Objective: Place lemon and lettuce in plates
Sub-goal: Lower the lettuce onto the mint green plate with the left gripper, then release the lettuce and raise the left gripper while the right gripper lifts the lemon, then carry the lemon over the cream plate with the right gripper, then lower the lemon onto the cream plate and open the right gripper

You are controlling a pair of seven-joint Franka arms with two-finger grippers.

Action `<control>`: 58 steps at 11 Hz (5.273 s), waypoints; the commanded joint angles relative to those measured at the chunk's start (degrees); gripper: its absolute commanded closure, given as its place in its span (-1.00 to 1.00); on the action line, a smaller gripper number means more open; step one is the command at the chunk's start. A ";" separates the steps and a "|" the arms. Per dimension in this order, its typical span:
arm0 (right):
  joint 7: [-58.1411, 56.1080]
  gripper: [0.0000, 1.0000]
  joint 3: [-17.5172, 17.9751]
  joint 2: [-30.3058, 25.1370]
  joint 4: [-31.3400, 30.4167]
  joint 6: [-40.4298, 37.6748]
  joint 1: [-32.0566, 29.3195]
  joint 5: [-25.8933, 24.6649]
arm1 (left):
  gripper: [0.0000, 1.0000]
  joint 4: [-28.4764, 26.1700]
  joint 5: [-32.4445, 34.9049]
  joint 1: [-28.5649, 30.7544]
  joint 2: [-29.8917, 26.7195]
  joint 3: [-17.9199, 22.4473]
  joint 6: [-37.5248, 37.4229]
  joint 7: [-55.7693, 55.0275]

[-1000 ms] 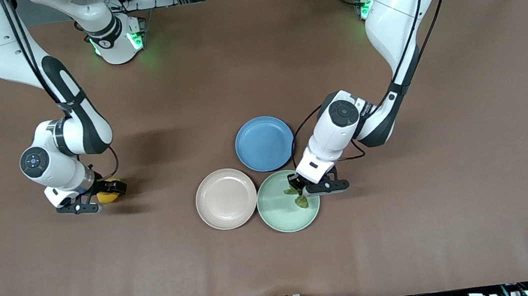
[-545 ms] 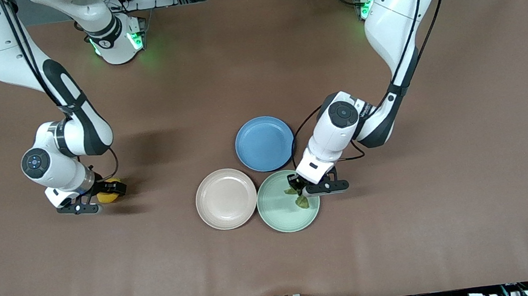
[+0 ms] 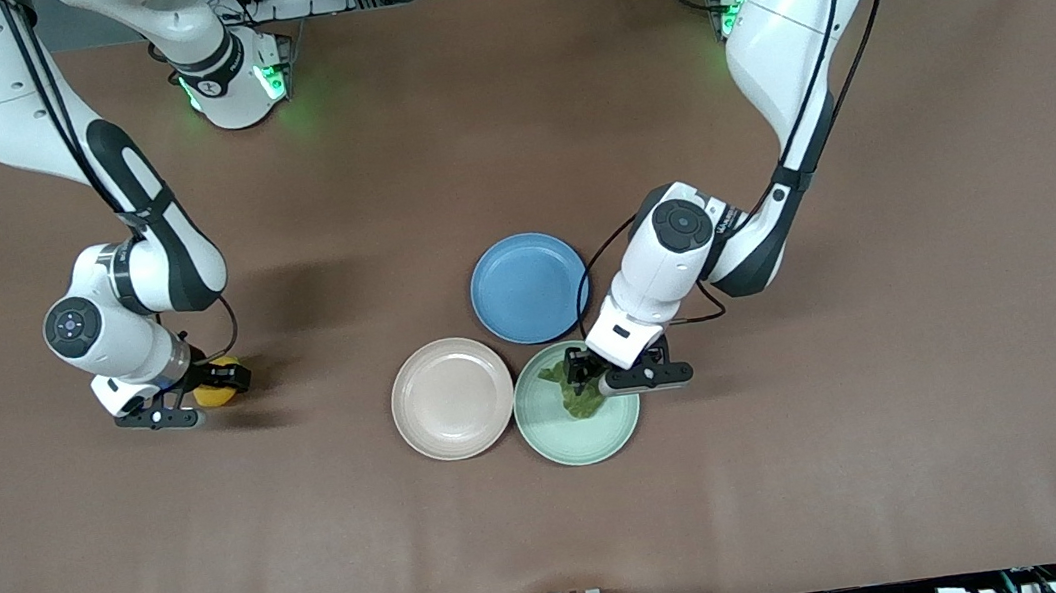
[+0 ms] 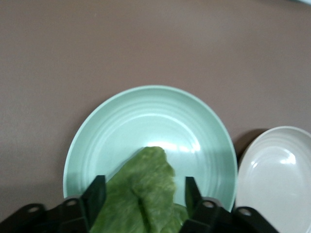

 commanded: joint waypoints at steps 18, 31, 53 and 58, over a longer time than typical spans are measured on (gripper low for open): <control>11.52 0.07 1.80 2.70 21.09 -20.16 9.40 8.08 | -1.00 -0.90 0.65 22.41 -44.63 0.81 -62.97 28.63; 23.85 0.10 1.89 15.80 38.24 -19.28 25.23 7.64 | -1.00 2.27 -4.63 28.66 -45.16 0.98 -68.33 31.46; 21.05 -1.00 1.89 19.68 47.90 -27.08 23.22 7.99 | -1.00 2.00 -7.26 28.48 -45.16 0.55 -67.81 35.52; 18.75 -1.00 1.28 18.45 48.79 -31.75 20.84 7.38 | -1.00 2.09 -7.53 28.48 -45.69 0.63 -67.81 35.69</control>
